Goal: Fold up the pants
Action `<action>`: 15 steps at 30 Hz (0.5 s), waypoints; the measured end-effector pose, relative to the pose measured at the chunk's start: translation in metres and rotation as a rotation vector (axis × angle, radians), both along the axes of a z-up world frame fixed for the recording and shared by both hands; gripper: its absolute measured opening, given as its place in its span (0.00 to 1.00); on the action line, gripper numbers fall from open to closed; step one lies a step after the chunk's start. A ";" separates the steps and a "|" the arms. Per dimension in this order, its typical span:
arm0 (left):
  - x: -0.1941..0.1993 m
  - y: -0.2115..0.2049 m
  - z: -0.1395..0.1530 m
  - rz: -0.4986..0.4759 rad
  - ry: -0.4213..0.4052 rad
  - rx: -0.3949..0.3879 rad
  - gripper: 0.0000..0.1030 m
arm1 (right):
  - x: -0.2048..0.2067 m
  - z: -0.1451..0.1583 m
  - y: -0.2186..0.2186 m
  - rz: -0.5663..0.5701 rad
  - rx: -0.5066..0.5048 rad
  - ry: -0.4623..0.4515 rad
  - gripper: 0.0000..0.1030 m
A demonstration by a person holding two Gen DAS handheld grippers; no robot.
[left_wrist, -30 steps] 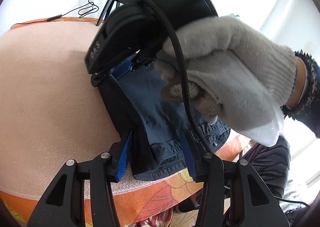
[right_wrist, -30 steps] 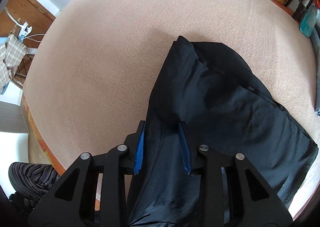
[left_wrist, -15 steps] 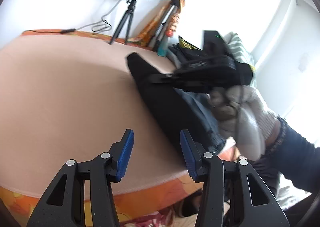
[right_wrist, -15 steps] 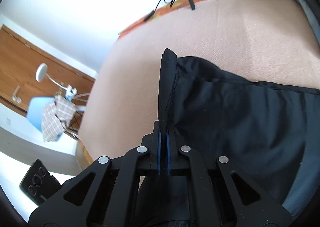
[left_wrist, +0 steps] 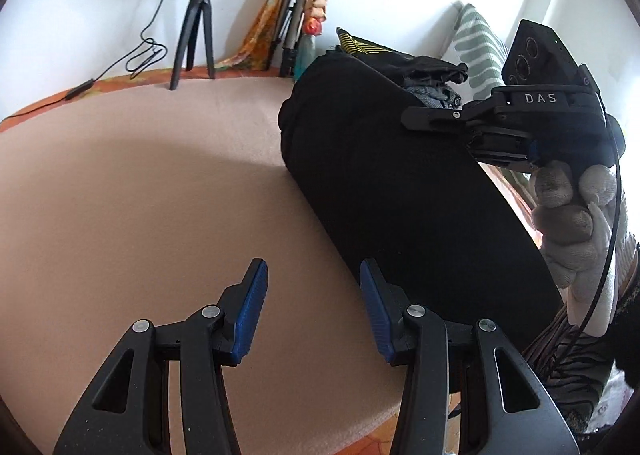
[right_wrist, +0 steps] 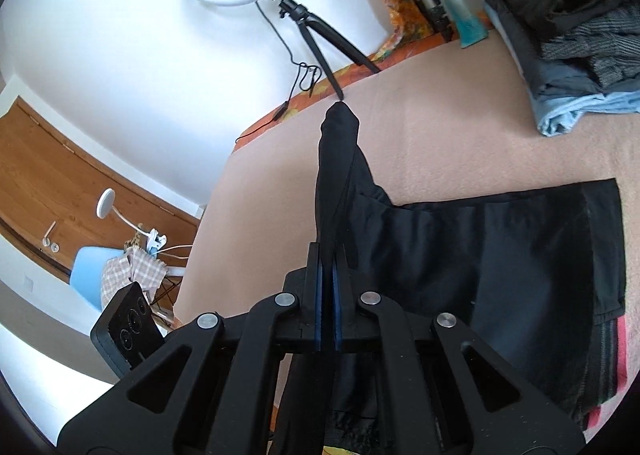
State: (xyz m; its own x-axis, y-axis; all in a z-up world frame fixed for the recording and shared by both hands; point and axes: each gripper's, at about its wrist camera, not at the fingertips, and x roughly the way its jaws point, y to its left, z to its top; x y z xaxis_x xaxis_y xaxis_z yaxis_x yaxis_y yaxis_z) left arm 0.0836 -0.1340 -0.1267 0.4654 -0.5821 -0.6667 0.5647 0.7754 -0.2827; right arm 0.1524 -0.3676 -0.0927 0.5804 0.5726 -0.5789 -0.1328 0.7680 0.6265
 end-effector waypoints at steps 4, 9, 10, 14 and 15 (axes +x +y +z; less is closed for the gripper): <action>0.002 -0.026 -0.001 -0.054 0.011 -0.018 0.44 | -0.005 0.000 -0.040 -0.061 -0.004 -0.002 0.05; -0.007 -0.051 0.006 -0.109 -0.051 -0.010 0.44 | -0.013 -0.005 -0.071 -0.111 -0.026 0.001 0.05; -0.007 -0.056 0.007 -0.116 -0.060 -0.004 0.44 | -0.014 -0.007 -0.076 -0.114 -0.030 0.003 0.05; -0.012 -0.065 0.007 -0.138 -0.080 0.013 0.44 | -0.017 -0.009 -0.091 -0.129 -0.059 0.001 0.05; -0.013 -0.068 0.006 -0.146 -0.081 0.015 0.44 | -0.017 -0.009 -0.095 -0.134 -0.066 0.003 0.05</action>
State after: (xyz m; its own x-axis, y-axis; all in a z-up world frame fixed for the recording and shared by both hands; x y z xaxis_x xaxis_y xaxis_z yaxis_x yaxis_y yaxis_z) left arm 0.0710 -0.2023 -0.1206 0.4296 -0.6377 -0.6394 0.6919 0.6874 -0.2206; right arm 0.1351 -0.4629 -0.1019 0.6474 0.4508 -0.6145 -0.0251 0.8184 0.5740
